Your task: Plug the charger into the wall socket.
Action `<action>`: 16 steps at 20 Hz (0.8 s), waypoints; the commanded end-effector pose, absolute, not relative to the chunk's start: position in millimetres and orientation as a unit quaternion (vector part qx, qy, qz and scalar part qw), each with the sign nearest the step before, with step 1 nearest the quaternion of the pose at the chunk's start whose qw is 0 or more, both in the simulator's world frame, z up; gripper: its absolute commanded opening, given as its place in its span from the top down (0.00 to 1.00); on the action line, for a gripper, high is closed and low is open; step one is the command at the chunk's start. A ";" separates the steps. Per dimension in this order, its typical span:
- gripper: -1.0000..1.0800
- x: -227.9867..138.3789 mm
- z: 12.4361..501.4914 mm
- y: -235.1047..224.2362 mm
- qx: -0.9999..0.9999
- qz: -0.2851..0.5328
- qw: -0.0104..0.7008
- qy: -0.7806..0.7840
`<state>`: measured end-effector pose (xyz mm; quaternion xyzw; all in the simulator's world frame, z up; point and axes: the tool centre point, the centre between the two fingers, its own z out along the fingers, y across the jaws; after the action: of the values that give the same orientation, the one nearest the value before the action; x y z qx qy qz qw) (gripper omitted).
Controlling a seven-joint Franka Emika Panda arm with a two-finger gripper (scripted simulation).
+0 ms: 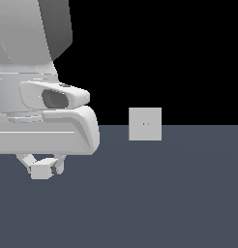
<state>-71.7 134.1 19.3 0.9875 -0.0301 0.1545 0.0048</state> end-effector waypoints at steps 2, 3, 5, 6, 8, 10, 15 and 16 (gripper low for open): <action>1.00 -67.6 24.8 119.0 0.988 0.155 0.004 -0.026; 1.00 -66.3 26.6 114.2 0.988 0.155 0.004 -0.024; 1.00 -63.4 30.4 103.7 0.988 0.156 0.004 -0.021; 1.00 -61.8 32.4 98.2 0.988 0.156 0.004 -0.019; 1.00 -58.3 36.7 86.5 0.988 0.156 0.003 -0.016; 1.00 -54.7 41.0 74.7 0.988 0.156 0.003 -0.012; 1.00 -45.7 51.4 46.8 0.988 0.157 0.002 -0.003; 1.00 -43.9 53.4 41.3 0.988 0.157 0.001 -0.001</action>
<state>-46.7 49.7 50.0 0.9877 -0.0045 0.1563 0.0018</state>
